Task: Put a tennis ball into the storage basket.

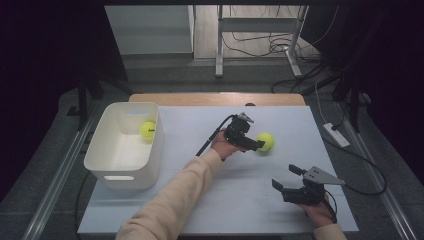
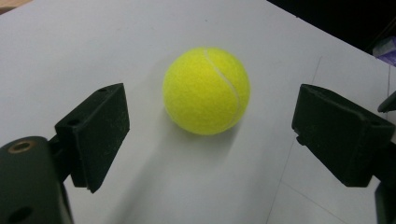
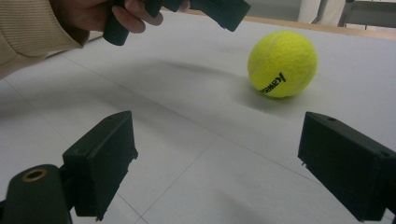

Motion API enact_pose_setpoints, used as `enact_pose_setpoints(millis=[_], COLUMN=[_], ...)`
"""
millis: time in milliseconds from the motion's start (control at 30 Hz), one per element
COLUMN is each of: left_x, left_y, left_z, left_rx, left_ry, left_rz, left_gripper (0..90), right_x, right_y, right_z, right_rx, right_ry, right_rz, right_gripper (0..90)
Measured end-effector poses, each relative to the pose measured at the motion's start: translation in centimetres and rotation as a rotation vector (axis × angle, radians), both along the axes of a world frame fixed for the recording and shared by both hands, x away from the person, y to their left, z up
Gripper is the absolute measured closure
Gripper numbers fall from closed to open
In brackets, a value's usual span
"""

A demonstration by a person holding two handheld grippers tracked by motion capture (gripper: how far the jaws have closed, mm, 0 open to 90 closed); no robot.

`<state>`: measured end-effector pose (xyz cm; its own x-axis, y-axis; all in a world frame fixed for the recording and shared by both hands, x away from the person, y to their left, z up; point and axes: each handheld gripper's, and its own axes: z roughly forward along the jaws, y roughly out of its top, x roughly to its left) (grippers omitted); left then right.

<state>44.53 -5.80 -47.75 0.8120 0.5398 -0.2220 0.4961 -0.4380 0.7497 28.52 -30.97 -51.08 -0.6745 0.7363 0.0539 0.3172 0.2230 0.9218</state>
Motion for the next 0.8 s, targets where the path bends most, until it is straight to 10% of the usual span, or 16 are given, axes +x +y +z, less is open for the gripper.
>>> enact_pose_setpoints(millis=[800], left_x=[1.3], left_y=[-2.3], left_z=[-1.6], left_rx=[0.035], left_ry=[0.027], left_rz=[0.0], left_gripper=[10.4], right_x=[-0.1], right_y=[-0.2], right_z=[0.0], right_rx=[0.004], right_ry=[0.005], right_rz=[0.0], right_gripper=[11.5])
